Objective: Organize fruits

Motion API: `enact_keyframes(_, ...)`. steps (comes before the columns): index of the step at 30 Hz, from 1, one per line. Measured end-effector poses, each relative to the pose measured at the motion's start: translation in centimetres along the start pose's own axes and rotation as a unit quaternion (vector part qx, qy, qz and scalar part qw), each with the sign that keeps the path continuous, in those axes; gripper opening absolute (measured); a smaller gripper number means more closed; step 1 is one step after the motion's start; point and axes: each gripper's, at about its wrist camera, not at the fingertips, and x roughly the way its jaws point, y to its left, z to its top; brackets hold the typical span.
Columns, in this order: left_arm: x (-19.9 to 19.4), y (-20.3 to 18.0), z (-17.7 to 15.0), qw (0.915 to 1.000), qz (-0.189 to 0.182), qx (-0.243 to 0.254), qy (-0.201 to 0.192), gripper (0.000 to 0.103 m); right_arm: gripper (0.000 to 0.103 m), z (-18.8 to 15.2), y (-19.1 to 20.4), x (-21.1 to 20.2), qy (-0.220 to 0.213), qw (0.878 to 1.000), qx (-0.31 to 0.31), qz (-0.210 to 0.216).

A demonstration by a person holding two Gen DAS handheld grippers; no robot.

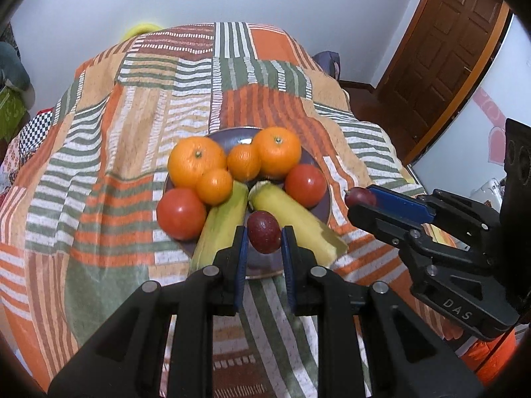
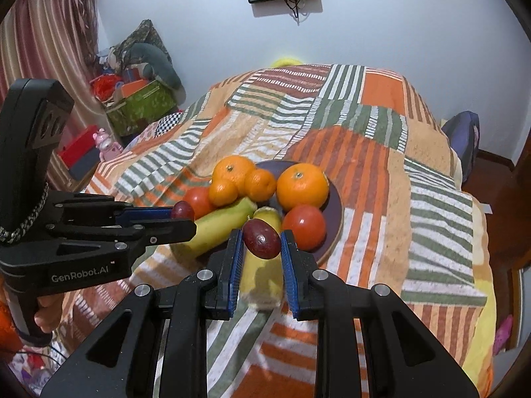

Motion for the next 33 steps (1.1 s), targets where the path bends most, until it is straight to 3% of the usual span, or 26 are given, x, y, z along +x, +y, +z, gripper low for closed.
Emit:
enact_keyframes(16, 3.9, 0.2, 1.7, 0.9997, 0.015, 0.011, 0.018, 0.02, 0.021, 1.7, -1.4, 3.5, 0.012, 1.0, 0.0, -0.008)
enact_keyframes(28, 4.8, 0.6, 1.7, 0.999, 0.037, 0.015, 0.022, 0.02, 0.022, 2.1, -1.0, 5.4, 0.028, 1.0, -0.009, -0.001)
enact_keyframes(33, 5.0, 1.0, 1.5, 0.9987, 0.044, 0.009, 0.024, 0.028, 0.022, 2.0, -1.2, 5.8, 0.042, 0.999, -0.006, 0.003)
